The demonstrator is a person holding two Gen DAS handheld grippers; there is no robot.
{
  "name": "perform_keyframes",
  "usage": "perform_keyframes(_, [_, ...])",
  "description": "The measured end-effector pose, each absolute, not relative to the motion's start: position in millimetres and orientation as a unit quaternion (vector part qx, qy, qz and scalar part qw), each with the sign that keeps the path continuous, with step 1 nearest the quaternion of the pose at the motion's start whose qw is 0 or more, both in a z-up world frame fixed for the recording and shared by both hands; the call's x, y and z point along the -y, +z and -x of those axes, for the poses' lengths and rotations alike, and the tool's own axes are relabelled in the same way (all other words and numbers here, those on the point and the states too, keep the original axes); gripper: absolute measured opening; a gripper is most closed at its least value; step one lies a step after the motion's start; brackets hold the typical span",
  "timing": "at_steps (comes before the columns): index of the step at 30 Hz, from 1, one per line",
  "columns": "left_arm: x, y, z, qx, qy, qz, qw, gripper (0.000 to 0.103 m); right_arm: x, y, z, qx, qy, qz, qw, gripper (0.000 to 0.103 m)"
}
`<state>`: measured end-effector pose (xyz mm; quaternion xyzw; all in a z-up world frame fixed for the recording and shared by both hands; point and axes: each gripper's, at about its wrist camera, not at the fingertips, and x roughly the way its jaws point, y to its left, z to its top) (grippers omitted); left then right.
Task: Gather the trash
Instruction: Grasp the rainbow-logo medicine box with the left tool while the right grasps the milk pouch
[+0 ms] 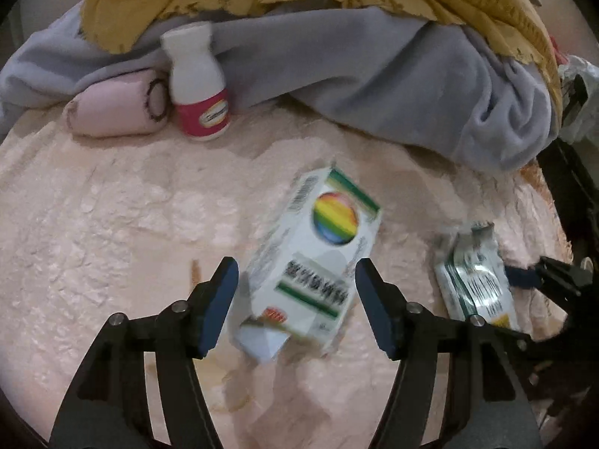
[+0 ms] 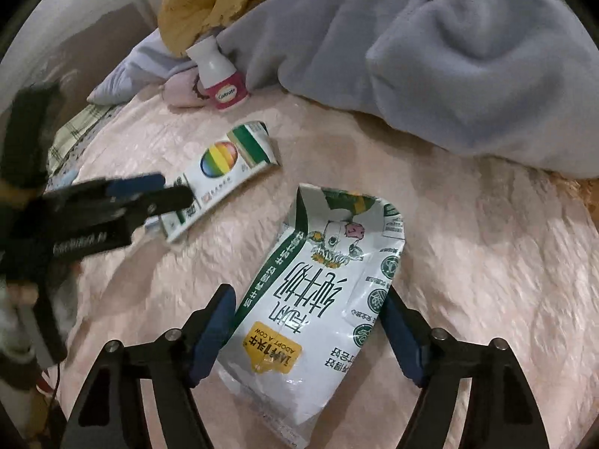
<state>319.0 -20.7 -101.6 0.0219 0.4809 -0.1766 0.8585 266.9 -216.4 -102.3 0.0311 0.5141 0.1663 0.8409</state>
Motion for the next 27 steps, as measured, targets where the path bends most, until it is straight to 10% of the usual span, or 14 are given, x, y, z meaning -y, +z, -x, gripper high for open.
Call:
perform_keyframes(15, [50.4,-108.6,-316.2,-0.477,-0.170,-0.058,0.860,0.057,208.3,-109.1,-258.3,-0.515,0.144,-0.018,0.845,0.091])
perform_keyframes(22, [29.7,-82.8,-265.4,-0.471,-0.159,-0.028,0.867,0.057,219.2,-98.3,-234.3,-0.486,0.157,-0.026,0.859,0.069])
perform_keyframes(25, [28.4,-75.6,-230.6,-0.470,-0.162,-0.015,0.868,0.057,229.3,-82.4,-208.1,-0.479,0.179,-0.043,0.858,0.025])
perform_keyframes(27, [29.7,-74.6,-213.3,-0.470,-0.164,-0.012,0.867,0.057,235.4,-76.5,-188.9,-0.483,0.185,-0.045,0.855,0.026])
